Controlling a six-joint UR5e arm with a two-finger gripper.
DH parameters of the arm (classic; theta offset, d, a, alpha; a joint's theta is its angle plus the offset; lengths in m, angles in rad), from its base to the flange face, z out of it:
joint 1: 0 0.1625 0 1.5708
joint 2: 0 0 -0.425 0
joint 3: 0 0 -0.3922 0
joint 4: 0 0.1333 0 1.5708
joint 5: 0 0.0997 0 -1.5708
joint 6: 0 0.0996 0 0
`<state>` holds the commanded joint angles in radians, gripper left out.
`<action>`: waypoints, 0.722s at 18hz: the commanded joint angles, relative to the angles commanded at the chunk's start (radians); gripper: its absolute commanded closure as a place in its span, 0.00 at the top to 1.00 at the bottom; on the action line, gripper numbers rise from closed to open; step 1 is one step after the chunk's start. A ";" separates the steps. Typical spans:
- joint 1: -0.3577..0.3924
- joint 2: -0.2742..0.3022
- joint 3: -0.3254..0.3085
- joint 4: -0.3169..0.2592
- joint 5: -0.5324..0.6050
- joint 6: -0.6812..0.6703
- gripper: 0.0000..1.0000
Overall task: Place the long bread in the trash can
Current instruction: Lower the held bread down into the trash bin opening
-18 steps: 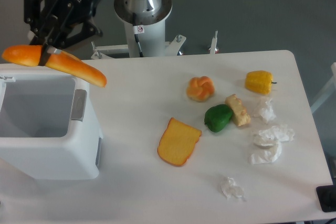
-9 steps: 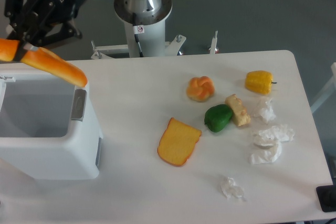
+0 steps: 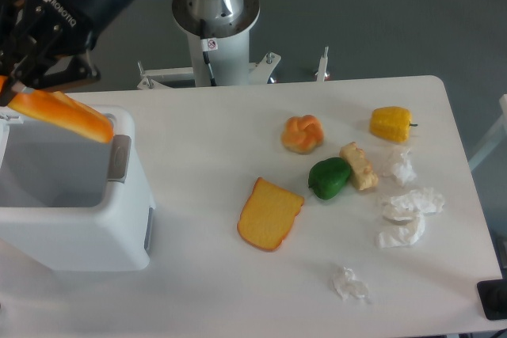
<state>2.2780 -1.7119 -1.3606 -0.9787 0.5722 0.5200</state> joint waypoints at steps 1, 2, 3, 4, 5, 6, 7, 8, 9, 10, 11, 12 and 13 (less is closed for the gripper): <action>0.000 -0.002 0.000 0.000 0.000 0.000 0.24; -0.003 -0.006 0.002 0.000 0.000 -0.002 0.24; -0.009 -0.009 0.002 0.000 -0.002 -0.002 0.24; -0.012 -0.014 0.000 0.000 -0.002 -0.002 0.24; -0.012 -0.014 -0.005 0.000 0.000 -0.002 0.24; -0.014 -0.015 -0.006 0.000 -0.002 -0.002 0.24; -0.014 -0.017 -0.006 0.000 -0.002 -0.002 0.25; -0.015 -0.021 -0.006 0.000 -0.002 -0.003 0.25; -0.015 -0.025 -0.006 0.000 -0.002 -0.003 0.25; -0.015 -0.026 -0.006 0.000 -0.002 -0.003 0.25; -0.018 -0.026 -0.008 0.000 -0.002 -0.006 0.25; -0.023 -0.026 -0.008 0.000 -0.002 -0.008 0.25; -0.023 -0.028 -0.008 0.000 -0.002 -0.008 0.25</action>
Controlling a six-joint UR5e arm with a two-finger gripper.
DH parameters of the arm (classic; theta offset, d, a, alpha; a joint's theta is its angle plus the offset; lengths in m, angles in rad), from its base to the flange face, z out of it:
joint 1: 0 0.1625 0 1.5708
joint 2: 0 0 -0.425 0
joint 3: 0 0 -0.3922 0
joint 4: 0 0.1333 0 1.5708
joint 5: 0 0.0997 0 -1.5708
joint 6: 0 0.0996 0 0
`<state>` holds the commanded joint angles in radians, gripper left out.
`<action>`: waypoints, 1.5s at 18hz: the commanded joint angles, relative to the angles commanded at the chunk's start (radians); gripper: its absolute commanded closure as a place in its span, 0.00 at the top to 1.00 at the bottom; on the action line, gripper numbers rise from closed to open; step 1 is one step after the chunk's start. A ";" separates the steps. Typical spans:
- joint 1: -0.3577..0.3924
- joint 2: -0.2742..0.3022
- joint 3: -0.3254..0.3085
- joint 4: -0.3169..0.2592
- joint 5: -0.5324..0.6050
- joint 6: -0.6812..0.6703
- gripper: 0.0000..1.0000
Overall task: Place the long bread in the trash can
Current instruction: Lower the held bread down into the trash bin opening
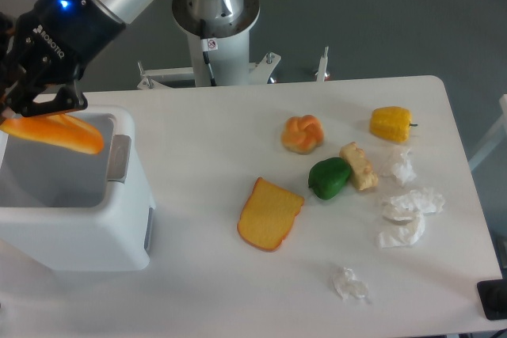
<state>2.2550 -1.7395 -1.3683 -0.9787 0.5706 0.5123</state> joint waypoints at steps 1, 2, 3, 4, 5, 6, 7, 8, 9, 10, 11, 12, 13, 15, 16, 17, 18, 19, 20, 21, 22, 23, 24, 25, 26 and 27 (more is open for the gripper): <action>-0.002 -0.002 0.000 0.000 0.000 0.000 0.25; -0.002 -0.003 0.000 0.000 0.000 0.000 0.25; -0.003 -0.006 0.000 0.000 0.000 -0.002 0.25; -0.003 -0.006 -0.002 0.000 0.000 -0.005 0.25; -0.003 -0.008 0.000 0.000 0.000 -0.008 0.25; -0.005 -0.011 -0.002 0.000 0.000 -0.008 0.25; -0.005 -0.012 -0.002 0.000 0.000 -0.009 0.25; -0.009 -0.015 -0.003 0.000 0.000 -0.009 0.25; -0.011 -0.021 -0.003 0.000 0.000 -0.009 0.25; -0.011 -0.025 -0.005 0.000 0.000 -0.009 0.25; -0.011 -0.026 -0.009 0.000 0.000 -0.012 0.25; -0.011 -0.026 -0.017 0.000 0.000 -0.014 0.26; -0.011 -0.026 -0.024 0.000 0.000 -0.014 0.26; -0.012 -0.025 -0.035 0.000 0.000 -0.014 0.26; -0.012 -0.022 -0.046 0.000 0.002 -0.014 0.27; -0.012 -0.021 -0.052 0.000 0.002 -0.012 0.27; -0.014 -0.021 -0.054 0.000 0.002 -0.012 0.27; -0.014 -0.023 -0.054 0.000 0.002 -0.012 0.28; -0.014 -0.025 -0.054 0.002 0.002 -0.012 0.28; -0.014 -0.026 -0.054 0.002 0.002 -0.012 0.28; -0.014 -0.028 -0.054 0.002 0.002 -0.012 0.28; -0.014 -0.029 -0.054 0.002 0.003 -0.012 0.31; -0.014 -0.029 -0.054 0.002 0.003 -0.011 0.35; -0.014 -0.031 -0.054 0.002 0.003 -0.009 0.41; -0.014 -0.031 -0.054 0.002 0.003 -0.006 0.50; -0.014 -0.032 -0.054 0.002 0.003 -0.005 0.62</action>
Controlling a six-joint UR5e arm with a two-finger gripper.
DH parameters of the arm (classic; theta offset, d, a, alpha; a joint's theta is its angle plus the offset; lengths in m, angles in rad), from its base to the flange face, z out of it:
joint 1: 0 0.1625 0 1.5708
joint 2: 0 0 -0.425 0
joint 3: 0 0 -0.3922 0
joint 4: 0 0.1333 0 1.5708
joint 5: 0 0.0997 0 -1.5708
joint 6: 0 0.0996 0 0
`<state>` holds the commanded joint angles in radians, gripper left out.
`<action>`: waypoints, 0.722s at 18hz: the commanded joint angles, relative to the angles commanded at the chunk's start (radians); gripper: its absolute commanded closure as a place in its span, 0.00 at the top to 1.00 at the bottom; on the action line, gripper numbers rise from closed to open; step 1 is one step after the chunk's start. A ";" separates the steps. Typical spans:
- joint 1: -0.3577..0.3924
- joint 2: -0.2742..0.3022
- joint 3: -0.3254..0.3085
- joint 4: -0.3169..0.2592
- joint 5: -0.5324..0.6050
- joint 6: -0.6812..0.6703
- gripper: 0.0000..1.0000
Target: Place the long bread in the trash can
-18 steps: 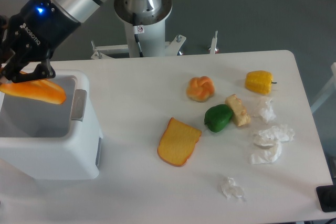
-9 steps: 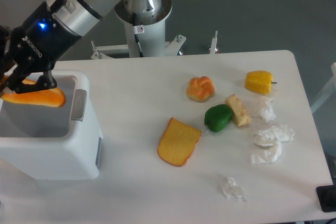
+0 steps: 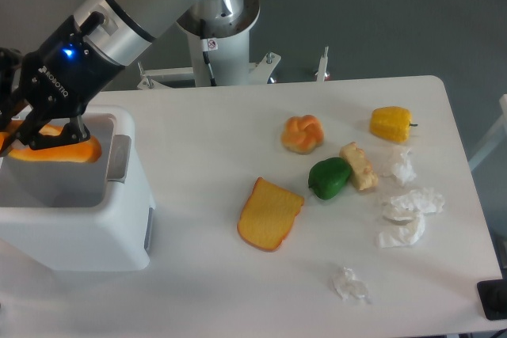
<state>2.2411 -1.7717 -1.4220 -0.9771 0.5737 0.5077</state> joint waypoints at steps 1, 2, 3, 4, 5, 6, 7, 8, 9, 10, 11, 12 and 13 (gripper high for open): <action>0.000 -0.002 0.000 0.000 0.002 0.000 0.68; 0.000 -0.003 0.000 0.000 0.000 0.000 0.68; 0.000 -0.006 0.000 0.000 0.002 0.000 0.68; 0.000 -0.006 0.000 0.000 0.002 0.000 0.69; 0.000 -0.008 0.000 0.000 0.002 0.000 0.69; 0.000 -0.008 0.000 0.000 0.002 0.000 0.69; 0.000 -0.008 0.000 0.000 0.002 0.000 0.69; 0.000 -0.008 -0.005 0.000 0.002 0.000 0.69; 0.000 -0.006 -0.008 0.000 0.002 0.000 0.69; -0.002 -0.006 -0.014 0.000 0.002 0.000 0.69; -0.002 -0.005 -0.017 0.000 0.002 0.000 0.69; 0.000 -0.003 -0.018 0.000 0.002 0.000 0.70; 0.000 -0.003 -0.018 0.000 0.002 0.000 0.72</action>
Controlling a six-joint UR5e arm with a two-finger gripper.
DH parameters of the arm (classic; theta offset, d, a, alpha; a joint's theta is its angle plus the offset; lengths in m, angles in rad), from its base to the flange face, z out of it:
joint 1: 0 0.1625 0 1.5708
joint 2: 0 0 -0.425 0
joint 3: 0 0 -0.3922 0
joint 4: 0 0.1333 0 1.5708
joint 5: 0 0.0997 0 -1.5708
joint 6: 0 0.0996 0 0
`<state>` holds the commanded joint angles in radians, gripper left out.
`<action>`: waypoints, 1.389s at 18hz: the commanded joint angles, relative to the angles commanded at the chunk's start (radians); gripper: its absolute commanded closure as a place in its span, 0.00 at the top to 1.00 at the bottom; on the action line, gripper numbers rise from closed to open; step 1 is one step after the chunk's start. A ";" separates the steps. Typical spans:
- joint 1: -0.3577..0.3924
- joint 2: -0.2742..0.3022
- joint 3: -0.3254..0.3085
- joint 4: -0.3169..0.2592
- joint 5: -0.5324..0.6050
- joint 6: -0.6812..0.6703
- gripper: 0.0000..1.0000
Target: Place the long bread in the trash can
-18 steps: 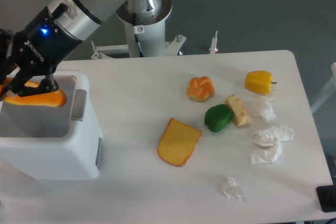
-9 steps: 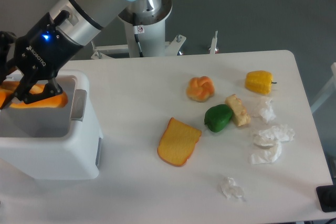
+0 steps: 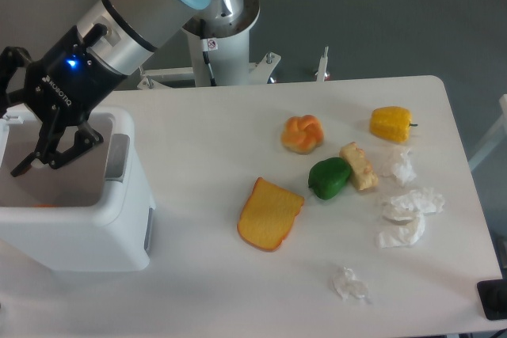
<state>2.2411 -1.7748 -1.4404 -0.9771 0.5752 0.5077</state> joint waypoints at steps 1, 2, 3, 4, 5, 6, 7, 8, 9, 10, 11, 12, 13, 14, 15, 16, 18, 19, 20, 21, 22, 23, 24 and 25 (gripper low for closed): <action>0.000 0.000 0.000 0.000 0.000 0.000 0.75; 0.000 0.000 0.002 0.000 0.000 0.002 0.79; 0.000 -0.002 0.003 0.000 0.000 0.002 0.89; 0.002 -0.003 0.006 0.000 0.000 0.002 0.96; 0.005 -0.005 0.008 0.000 0.000 0.002 0.99; 0.009 -0.006 0.011 0.000 0.000 0.000 1.00; 0.015 -0.005 0.012 0.000 0.003 0.000 1.00; 0.024 -0.003 0.012 0.000 0.009 0.000 1.00; 0.038 -0.003 0.012 0.000 0.014 0.000 1.00; 0.052 -0.002 0.012 0.000 0.015 0.002 1.00; 0.069 0.000 0.012 -0.002 0.015 0.000 1.00; 0.086 0.003 0.012 -0.002 0.015 -0.002 1.00; 0.100 0.005 0.015 -0.002 0.021 -0.003 1.00; 0.103 0.006 0.021 -0.002 0.044 -0.003 1.00; 0.103 0.006 0.028 -0.002 0.087 -0.002 1.00; 0.103 0.008 0.032 -0.002 0.147 0.002 1.00; 0.101 0.014 0.035 -0.002 0.262 0.005 1.00; 0.100 0.012 0.034 -0.002 0.297 0.009 1.00; 0.100 0.009 0.029 -0.002 0.317 0.021 1.00; 0.098 0.011 0.029 -0.003 0.330 0.034 1.00; 0.100 0.014 0.028 -0.003 0.340 0.041 1.00; 0.100 0.015 0.028 -0.003 0.342 0.046 1.00; 0.100 0.014 0.029 -0.002 0.344 0.051 1.00; 0.101 0.017 0.031 -0.002 0.351 0.055 1.00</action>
<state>2.3424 -1.7580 -1.4097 -0.9787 0.9264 0.5629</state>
